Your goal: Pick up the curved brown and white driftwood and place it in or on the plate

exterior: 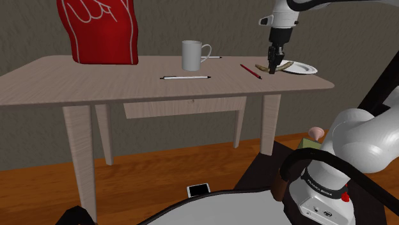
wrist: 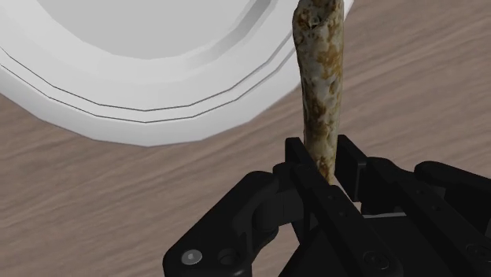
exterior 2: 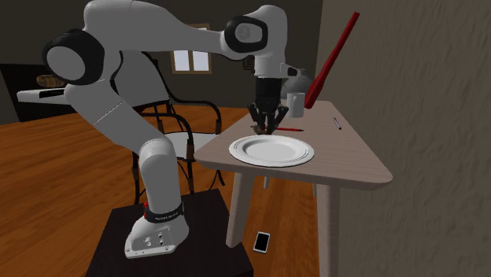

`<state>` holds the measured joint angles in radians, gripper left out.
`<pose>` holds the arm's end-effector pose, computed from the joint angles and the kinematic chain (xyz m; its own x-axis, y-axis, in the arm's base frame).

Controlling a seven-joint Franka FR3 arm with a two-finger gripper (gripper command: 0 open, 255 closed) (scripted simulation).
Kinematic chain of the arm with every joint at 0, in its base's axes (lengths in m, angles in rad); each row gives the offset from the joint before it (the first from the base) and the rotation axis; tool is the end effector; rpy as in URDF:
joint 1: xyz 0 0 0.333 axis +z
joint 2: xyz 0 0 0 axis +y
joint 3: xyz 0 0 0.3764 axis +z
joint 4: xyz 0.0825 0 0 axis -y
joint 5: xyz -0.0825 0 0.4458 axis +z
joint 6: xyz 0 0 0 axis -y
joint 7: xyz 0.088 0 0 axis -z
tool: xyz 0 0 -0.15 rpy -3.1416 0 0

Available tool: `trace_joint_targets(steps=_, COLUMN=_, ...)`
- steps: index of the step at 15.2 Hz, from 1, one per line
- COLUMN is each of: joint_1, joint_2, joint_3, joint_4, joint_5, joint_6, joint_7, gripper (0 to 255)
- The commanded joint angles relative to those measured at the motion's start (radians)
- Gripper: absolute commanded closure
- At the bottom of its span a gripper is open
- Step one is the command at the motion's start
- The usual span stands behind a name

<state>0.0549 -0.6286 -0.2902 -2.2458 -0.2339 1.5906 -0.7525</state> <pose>0.3636 -0.1457 0.5823 0.8319 0.5495 -0.0774 0.5521 -0.8336 0.0156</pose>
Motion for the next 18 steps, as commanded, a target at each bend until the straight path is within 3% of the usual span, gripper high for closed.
trace_joint_targets(steps=1, joint_1=0.001, joint_2=0.005, joint_3=0.002, joint_4=0.022, joint_5=0.002, joint_6=-0.019, joint_7=-0.002, gripper=255)
trace_joint_targets(steps=18, joint_1=0.005, joint_2=0.061, joint_3=0.001, joint_4=0.269, joint_5=0.011, joint_6=-0.206, joint_7=-0.05, gripper=255)
